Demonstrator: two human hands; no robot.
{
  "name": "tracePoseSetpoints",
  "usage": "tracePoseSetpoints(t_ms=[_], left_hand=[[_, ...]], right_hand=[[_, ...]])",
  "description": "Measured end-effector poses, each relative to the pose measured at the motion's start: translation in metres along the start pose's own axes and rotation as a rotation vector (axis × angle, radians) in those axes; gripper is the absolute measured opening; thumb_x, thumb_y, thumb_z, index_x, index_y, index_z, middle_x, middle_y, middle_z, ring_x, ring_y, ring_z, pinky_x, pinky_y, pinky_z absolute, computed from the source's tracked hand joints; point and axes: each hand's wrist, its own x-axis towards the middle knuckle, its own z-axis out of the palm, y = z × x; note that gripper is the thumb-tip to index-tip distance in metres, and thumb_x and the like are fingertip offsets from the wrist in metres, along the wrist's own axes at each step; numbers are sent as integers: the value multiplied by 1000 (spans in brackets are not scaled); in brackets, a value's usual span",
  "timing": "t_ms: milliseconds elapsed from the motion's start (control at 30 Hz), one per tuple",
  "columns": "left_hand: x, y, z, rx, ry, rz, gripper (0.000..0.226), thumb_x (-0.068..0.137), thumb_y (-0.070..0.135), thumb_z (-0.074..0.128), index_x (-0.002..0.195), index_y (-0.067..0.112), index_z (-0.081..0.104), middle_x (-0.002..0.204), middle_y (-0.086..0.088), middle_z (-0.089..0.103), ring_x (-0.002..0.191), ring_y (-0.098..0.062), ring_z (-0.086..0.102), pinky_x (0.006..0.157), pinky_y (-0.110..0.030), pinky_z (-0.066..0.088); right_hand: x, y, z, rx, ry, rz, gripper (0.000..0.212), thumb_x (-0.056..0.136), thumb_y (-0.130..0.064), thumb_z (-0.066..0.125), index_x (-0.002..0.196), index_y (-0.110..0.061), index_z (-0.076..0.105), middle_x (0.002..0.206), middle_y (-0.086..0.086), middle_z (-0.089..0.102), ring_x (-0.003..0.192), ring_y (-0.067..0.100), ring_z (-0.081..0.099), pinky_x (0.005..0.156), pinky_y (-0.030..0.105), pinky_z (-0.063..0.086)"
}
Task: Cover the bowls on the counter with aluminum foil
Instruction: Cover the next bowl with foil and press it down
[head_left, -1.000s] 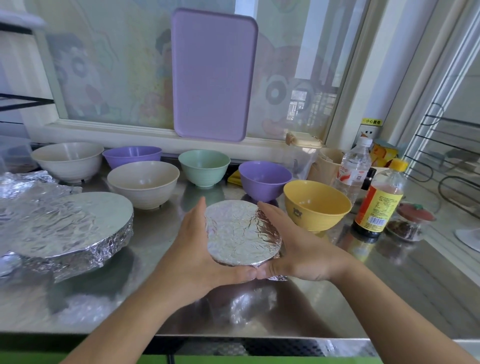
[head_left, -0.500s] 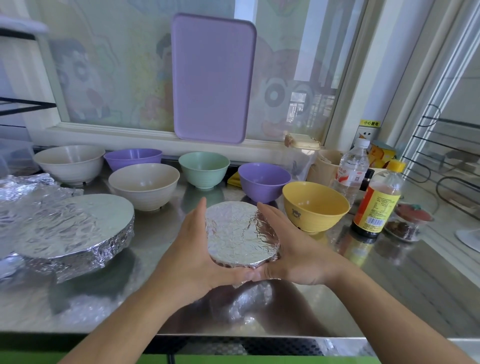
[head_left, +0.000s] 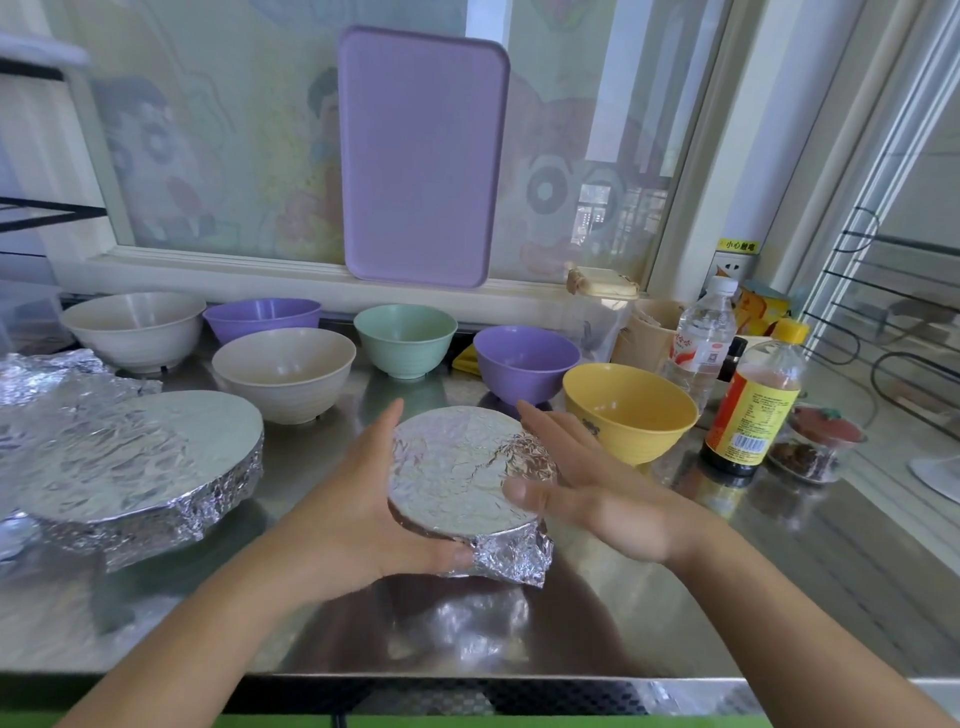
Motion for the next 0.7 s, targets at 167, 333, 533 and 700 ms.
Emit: tracePoseSetpoints(t_ms=[167,333,533,700], left_hand=[[-7,17,11,56,58,12,167,37,87,84,161,43,-19,163,32,-8,154,1,7,124,-28,19],[-5,19,22,116,137,55,161,44,89,79,163,35,-14,163,30,-5,154,0,4,125,-31,18],[-7,-1,12,-27,112,8,169,34,89,85,163,41,-13,167,26,2,152,5,14,126,-32,22],[-11,-9,23,-157,135,27,164,43,66,98,162,45,-12,157,37,21,144,14,24,113,-16,24]], right_hand=[[20,-16,6,-12,70,-3,82,101,-67,47,169,-33,16,171,-25,11,151,-9,11,119,21,13],[31,-18,11,-60,77,9,78,102,-66,48,168,-32,23,173,-19,17,153,-6,14,118,22,14],[5,-8,3,-19,3,17,93,93,-65,63,168,-33,17,162,-37,19,135,-29,18,107,4,17],[-6,-2,12,-103,-33,10,131,76,-65,84,167,-36,-5,162,-40,-3,138,-33,1,112,6,13]])
